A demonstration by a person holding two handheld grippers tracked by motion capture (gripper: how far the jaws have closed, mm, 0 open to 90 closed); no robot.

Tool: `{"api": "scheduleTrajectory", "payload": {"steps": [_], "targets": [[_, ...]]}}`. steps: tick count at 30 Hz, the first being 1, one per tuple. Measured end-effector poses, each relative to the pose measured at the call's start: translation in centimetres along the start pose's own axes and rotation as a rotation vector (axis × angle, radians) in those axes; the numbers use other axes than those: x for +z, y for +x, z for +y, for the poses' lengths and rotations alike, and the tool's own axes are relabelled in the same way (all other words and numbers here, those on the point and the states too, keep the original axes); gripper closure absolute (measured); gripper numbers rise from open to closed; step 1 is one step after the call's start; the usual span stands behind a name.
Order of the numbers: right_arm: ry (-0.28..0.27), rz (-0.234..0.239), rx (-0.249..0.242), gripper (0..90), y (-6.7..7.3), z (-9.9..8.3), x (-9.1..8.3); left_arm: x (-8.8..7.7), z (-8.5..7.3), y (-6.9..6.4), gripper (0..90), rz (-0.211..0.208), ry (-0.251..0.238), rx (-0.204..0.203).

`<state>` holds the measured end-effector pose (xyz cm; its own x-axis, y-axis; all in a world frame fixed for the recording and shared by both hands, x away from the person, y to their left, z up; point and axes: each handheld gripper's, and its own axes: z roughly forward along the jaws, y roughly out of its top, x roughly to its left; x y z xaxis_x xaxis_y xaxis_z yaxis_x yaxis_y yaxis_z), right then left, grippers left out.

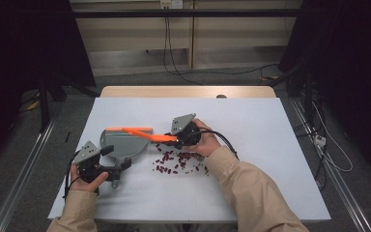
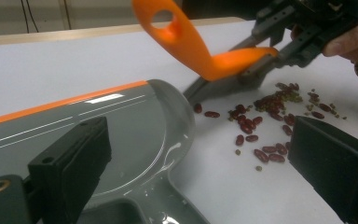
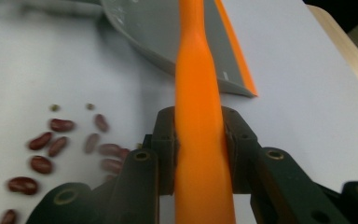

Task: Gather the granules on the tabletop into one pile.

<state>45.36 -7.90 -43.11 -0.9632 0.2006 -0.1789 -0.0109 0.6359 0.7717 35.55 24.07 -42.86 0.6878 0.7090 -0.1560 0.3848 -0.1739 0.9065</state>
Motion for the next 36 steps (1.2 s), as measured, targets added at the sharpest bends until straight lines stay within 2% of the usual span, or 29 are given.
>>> {"api": "scheduleTrajectory", "payload": {"steps": [2,9,12,16,18,21,23,28,33,34,36], "targets": [[0.008,-0.002,-0.015,70.6,0.6,0.0,-0.2,-0.1,0.1,-0.1,5.6,-0.002,-0.002,0.006],[0.000,0.042,-0.043,70.7,2.3,0.0,-1.1,-0.3,-0.2,-0.3,5.6,-0.004,0.002,0.005],[-0.012,0.043,-0.033,70.9,2.8,0.1,-1.5,-0.2,-0.1,-0.3,5.6,-0.005,0.003,0.006],[-0.038,0.004,-0.025,70.9,2.8,0.3,-2.4,-0.1,-0.2,-0.4,5.7,-0.008,0.010,0.009],[-0.059,-0.029,0.009,70.9,2.3,0.1,-3.5,-0.1,-0.2,-0.4,5.7,-0.014,0.014,0.015],[-0.053,-0.087,0.039,70.9,1.6,-0.5,-5.1,0.0,-0.2,-0.4,5.7,-0.016,0.014,0.015],[-0.036,-0.134,0.068,70.9,1.0,-1.6,-6.4,0.0,-0.2,-0.4,5.7,-0.016,0.014,0.014],[0.007,-0.211,0.116,70.9,0.4,-4.4,-8.9,0.2,-0.2,-0.5,5.7,-0.016,0.022,0.017],[0.067,-0.247,0.151,70.9,0.2,-6.9,-9.4,0.3,-0.2,-0.5,5.7,-0.020,0.022,0.017],[0.037,-0.234,0.171,70.9,0.3,-7.3,-9.6,0.3,-0.2,-0.6,5.7,-0.020,0.021,0.015],[0.034,-0.230,0.174,70.9,0.8,-7.4,-9.6,0.3,-0.3,-0.5,5.7,-0.018,0.023,0.016]]}}
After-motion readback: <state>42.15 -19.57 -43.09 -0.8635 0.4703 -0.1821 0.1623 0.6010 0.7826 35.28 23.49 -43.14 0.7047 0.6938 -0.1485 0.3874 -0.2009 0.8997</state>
